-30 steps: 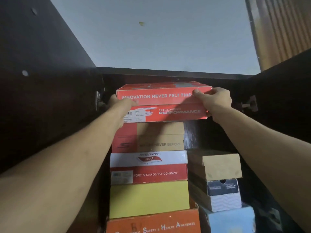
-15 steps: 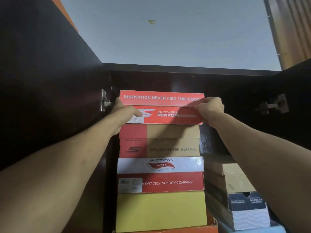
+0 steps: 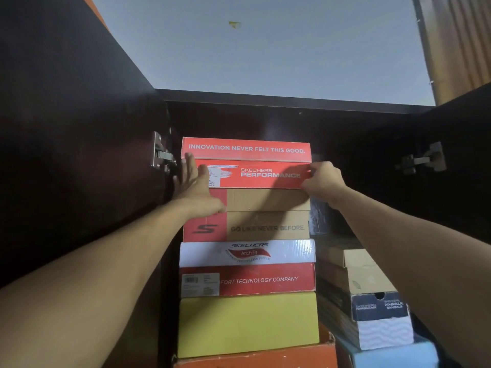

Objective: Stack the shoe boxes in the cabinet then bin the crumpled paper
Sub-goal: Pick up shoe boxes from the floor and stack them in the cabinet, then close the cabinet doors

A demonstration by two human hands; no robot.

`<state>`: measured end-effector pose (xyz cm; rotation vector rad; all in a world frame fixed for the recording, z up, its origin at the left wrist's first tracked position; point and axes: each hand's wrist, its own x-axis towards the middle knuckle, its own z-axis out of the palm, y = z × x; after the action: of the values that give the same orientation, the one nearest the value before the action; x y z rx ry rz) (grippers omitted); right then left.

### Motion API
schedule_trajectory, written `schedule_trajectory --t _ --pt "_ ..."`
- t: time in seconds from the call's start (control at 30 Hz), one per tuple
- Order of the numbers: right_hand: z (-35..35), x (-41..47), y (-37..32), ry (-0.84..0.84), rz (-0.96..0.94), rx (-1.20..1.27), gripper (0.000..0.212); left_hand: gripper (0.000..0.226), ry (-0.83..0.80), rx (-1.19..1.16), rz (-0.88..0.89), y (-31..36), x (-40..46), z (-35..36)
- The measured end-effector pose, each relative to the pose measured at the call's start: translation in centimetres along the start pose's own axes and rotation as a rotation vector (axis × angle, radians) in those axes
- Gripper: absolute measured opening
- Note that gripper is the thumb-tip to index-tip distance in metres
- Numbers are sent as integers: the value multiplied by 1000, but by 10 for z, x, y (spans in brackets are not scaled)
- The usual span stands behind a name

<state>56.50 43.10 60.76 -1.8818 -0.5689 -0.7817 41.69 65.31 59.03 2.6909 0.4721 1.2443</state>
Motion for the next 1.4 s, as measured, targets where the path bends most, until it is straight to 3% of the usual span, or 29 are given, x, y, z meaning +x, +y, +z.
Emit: schedule_trajectory --t 0.1,0.2,0.3,0.47,0.63,0.83,1.07,1.2,1.33,1.4 --pt "-11 -11 9 -71 -31 -55 33 115 19 198 71 0 -8 14" --pt "-31 -23 23 -93 -29 -84 49 109 -18 224 137 11 -21 26" --pt "-60 -42 38 -102 -32 -143 57 102 -78 145 174 33 -36 38" --pt "-122 -91 65 -125 57 -163 49 72 -160 -71 315 91 -80 54" --pt "-172 -149 100 -123 181 -170 45 65 -365 -287 325 137 -140 72" --pt "-217 -223 145 -92 248 -181 33 72 -502 -323 347 168 -211 107" --pt "-259 -310 198 65 306 -274 22 77 -665 -346 353 188 -286 159" --pt "-272 -350 220 291 336 -320 20 74 -754 -417 369 203 -323 182" --pt "-283 -364 234 523 344 -403 29 71 -791 -461 370 213 -355 203" --pt "-289 -364 242 543 394 -395 40 70 -788 -483 362 217 -369 215"
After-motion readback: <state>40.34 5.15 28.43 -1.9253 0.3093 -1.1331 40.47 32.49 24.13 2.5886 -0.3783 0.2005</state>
